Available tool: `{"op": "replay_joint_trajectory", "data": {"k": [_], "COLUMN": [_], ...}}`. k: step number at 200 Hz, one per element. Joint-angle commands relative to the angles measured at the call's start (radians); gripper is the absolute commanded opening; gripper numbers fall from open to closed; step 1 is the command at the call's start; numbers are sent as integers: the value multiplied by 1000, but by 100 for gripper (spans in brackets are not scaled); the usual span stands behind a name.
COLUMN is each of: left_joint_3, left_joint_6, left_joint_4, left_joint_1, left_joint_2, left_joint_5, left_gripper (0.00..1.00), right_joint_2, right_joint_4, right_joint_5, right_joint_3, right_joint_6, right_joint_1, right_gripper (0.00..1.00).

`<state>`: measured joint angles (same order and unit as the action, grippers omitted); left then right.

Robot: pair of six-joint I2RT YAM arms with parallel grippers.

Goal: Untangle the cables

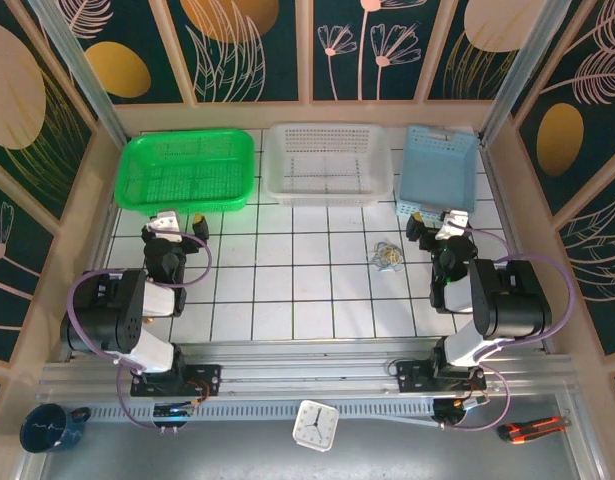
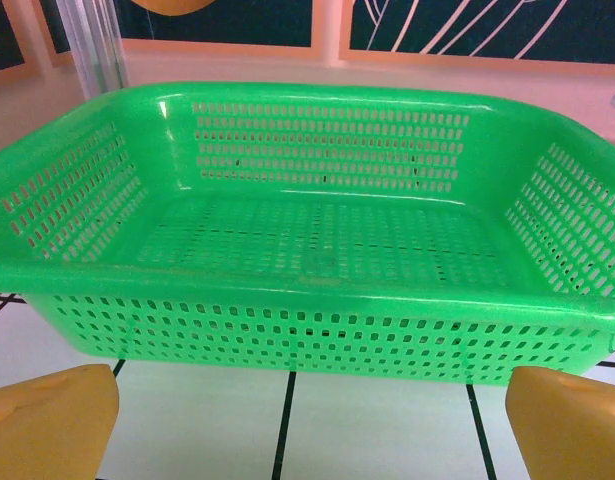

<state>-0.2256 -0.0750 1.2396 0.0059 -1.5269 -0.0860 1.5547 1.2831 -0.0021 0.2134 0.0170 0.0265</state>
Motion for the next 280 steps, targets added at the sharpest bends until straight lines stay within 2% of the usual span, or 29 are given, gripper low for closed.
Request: {"op": "replay_joint_trajectory", "data": {"k": [1, 97, 128, 212, 249, 280], "left_joint_3": [-3, 0, 1, 8, -31, -49], "left_joint_6": [-9, -3, -26, -29, -19, -37], "left_joint_4": [60, 63, 71, 79, -89, -204], "left_joint_1": [6, 6, 6, 6, 6, 6], "left_joint_2": [1, 2, 0, 7, 130, 245], "left_joint_5": [16, 28, -37, -28, -19, -45], "left_gripper": [99, 99, 99, 99, 99, 99], "right_joint_2": [7, 8, 7, 6, -89, -245], "right_joint_4": [36, 35, 36, 43, -8, -218], "right_joint_5": [-6, -9, -9, -16, 70, 165], "right_joint_3": [7, 8, 8, 3, -10, 38], "right_joint_6": [3, 4, 5, 7, 25, 22], "right_joint_1": [6, 6, 7, 10, 3, -34], "right_gripper": [99, 99, 99, 99, 99, 99]}}
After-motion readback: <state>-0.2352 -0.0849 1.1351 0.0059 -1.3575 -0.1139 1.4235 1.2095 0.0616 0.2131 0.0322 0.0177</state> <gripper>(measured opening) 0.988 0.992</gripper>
